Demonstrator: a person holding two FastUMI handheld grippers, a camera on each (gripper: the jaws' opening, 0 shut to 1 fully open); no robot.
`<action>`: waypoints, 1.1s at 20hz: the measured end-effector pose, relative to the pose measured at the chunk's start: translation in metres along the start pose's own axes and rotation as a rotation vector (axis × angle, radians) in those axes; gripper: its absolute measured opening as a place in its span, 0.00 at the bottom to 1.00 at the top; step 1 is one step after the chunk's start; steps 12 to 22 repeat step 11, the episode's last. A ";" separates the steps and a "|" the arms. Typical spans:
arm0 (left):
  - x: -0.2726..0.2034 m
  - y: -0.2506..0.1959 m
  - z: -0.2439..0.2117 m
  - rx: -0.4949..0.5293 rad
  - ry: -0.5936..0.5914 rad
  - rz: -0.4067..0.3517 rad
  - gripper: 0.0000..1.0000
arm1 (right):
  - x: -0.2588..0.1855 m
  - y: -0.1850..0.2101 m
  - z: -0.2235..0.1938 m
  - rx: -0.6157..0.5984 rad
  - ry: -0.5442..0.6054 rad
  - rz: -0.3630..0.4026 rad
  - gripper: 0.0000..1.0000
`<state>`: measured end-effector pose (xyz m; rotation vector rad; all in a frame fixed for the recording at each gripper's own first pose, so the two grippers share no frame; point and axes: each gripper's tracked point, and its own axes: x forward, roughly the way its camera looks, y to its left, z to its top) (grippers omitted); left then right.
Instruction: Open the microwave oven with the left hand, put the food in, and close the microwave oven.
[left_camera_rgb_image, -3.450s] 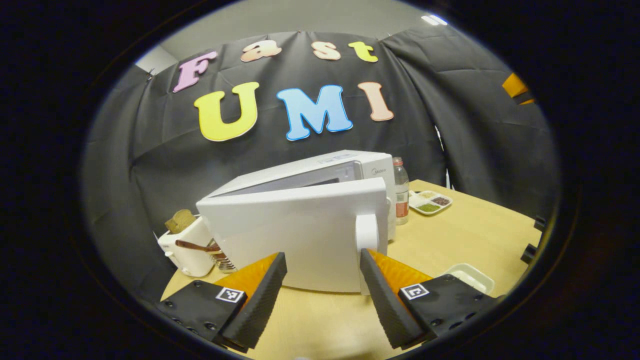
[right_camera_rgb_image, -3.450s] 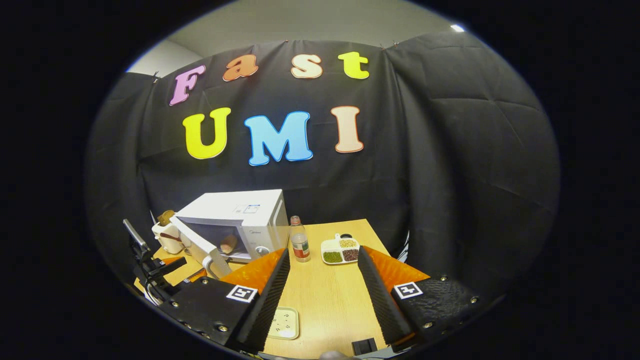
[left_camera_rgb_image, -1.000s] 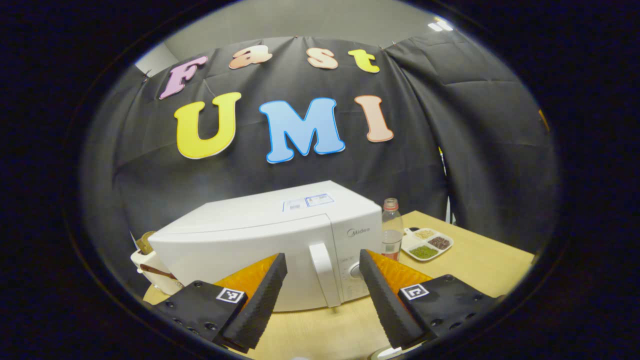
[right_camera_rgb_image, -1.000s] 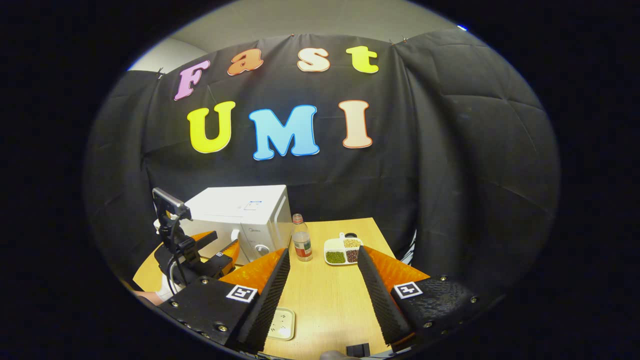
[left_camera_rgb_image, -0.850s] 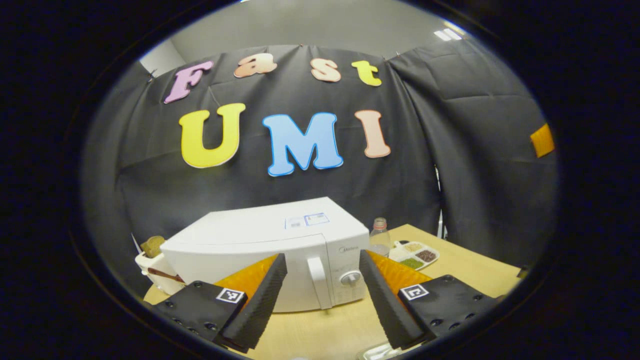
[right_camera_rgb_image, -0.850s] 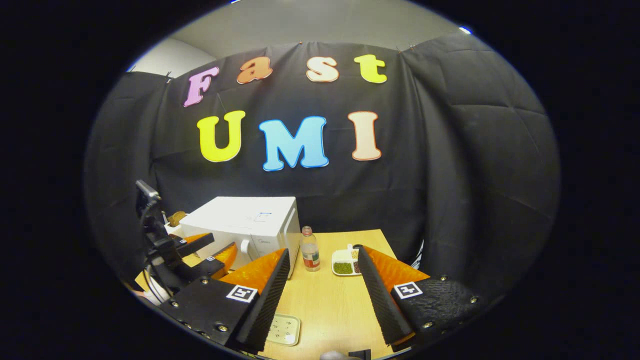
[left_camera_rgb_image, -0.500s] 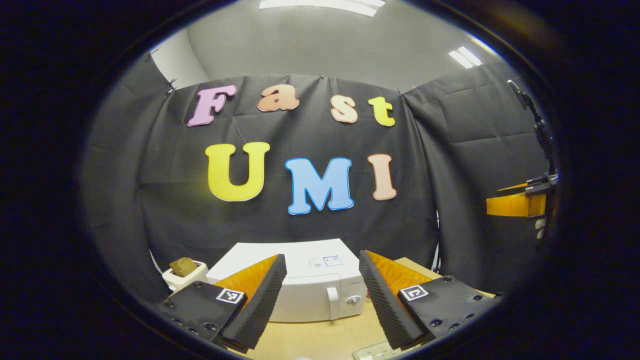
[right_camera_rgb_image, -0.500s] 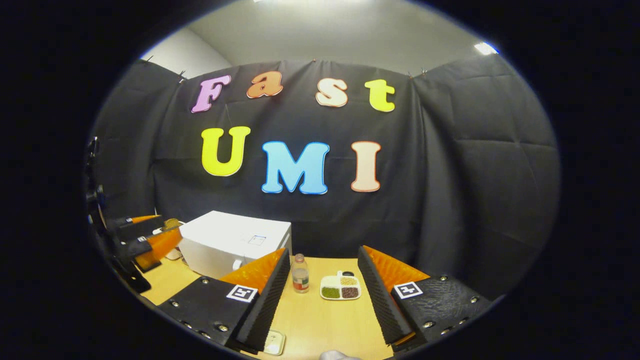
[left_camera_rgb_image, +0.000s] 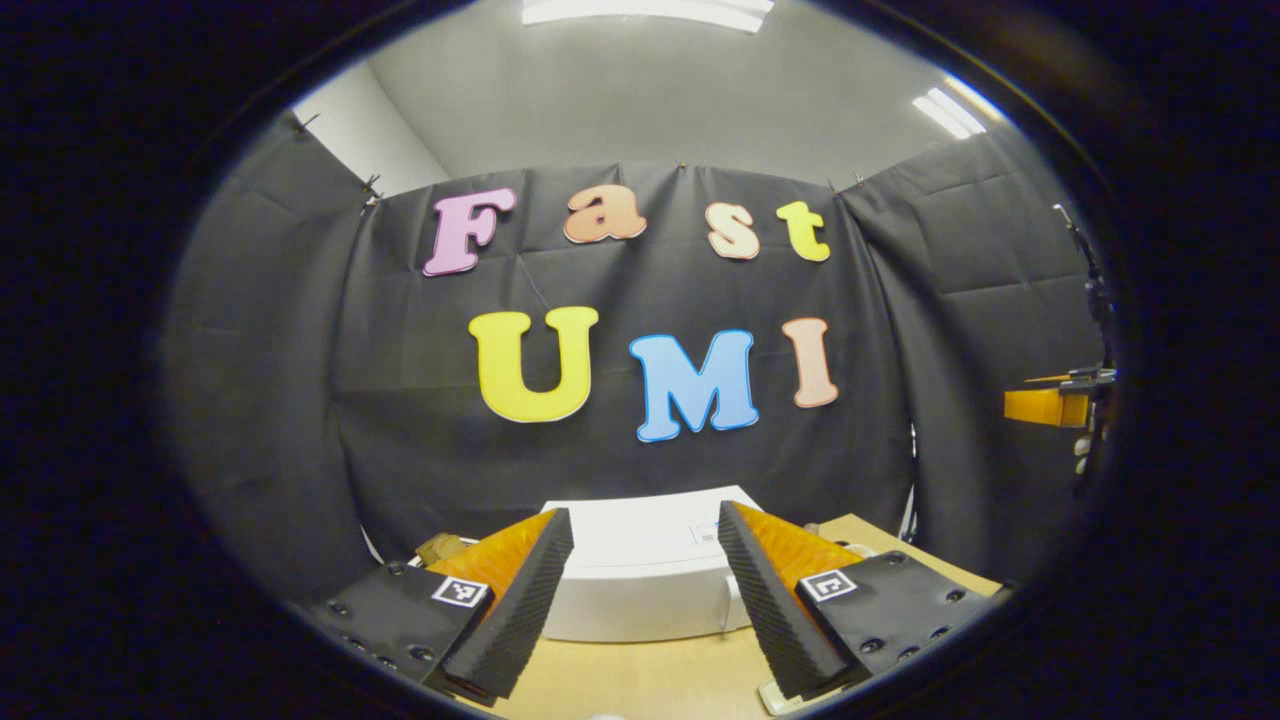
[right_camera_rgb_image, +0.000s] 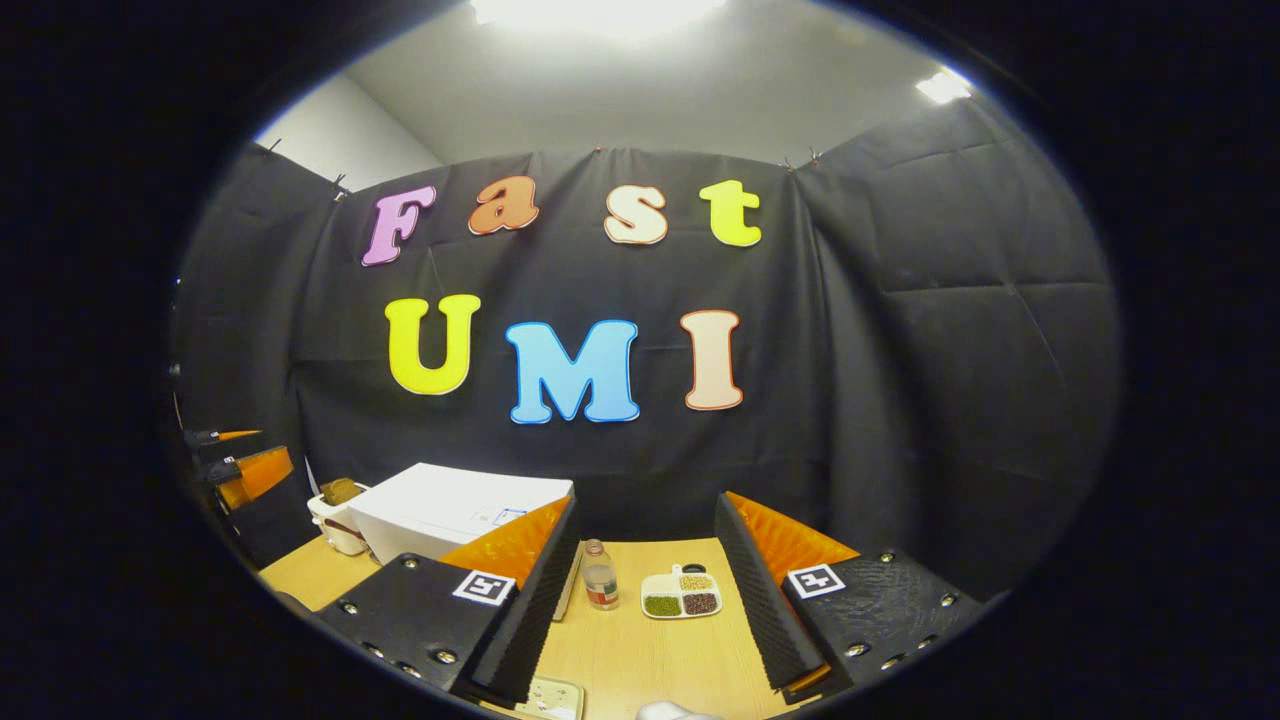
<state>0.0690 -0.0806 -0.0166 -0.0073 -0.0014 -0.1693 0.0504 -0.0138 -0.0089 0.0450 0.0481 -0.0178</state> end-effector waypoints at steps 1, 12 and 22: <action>-0.002 0.000 0.000 -0.006 0.001 -0.001 1.00 | 0.000 0.000 -0.002 -0.003 -0.001 -0.005 0.84; -0.019 0.007 0.003 -0.021 -0.011 0.010 1.00 | -0.007 0.004 -0.012 0.034 0.018 -0.004 0.84; -0.019 0.007 0.003 -0.021 -0.011 0.010 1.00 | -0.007 0.004 -0.012 0.034 0.018 -0.004 0.84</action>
